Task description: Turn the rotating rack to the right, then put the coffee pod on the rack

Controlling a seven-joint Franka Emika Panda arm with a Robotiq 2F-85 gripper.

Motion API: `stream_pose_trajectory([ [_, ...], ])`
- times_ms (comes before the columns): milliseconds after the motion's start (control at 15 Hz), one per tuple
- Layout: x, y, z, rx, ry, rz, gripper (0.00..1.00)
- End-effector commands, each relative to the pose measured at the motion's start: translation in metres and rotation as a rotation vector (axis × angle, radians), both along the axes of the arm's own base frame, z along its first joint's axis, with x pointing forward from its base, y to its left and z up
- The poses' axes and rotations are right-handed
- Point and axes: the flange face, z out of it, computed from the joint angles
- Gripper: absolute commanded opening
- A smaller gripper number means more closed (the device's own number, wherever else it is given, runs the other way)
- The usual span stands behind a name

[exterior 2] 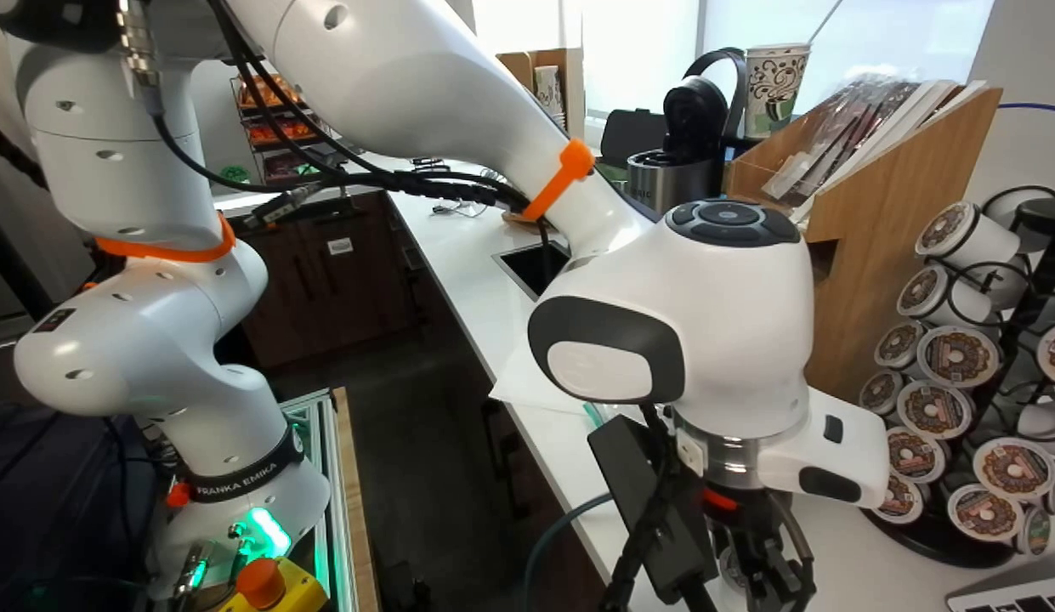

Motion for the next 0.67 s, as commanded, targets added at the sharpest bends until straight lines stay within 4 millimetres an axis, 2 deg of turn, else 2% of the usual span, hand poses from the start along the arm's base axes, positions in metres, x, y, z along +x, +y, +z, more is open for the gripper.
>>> stream_pose_trajectory([
  [0, -0.009, -0.002, 0.014, -0.025, -0.028, -0.003, 0.29],
  [600, -0.030, 0.005, 0.092, -0.140, -0.156, -0.011, 0.29],
])
